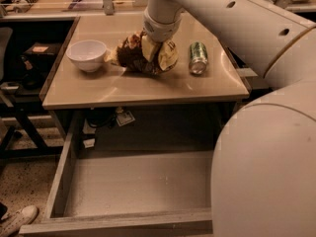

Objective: Pick brown chip bag from top drawer and place on counter

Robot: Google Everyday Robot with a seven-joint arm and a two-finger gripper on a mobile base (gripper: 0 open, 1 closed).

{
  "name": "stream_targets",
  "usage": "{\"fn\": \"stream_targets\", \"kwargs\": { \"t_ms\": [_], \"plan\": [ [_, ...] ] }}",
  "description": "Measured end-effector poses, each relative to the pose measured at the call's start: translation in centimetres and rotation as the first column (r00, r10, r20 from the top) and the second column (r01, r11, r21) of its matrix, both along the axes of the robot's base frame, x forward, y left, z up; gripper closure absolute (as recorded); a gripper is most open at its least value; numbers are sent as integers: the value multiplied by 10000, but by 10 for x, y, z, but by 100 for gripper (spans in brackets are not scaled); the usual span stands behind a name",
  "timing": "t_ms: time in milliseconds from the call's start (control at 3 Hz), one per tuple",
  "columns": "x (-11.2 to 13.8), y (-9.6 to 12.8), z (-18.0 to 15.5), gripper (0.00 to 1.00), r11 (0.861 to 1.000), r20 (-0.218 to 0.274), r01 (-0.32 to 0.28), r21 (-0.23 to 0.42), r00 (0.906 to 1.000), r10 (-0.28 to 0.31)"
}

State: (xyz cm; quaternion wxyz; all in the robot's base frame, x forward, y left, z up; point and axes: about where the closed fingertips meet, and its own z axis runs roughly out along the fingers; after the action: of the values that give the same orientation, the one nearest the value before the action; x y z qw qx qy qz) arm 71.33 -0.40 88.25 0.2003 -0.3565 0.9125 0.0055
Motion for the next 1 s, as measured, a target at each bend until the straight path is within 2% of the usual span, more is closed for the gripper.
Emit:
{"fn": "stream_targets", "kwargs": {
  "t_ms": [1000],
  "plan": [
    [0, 0, 0, 12, 10000, -1, -1, -1, 10000, 1]
  ]
}}
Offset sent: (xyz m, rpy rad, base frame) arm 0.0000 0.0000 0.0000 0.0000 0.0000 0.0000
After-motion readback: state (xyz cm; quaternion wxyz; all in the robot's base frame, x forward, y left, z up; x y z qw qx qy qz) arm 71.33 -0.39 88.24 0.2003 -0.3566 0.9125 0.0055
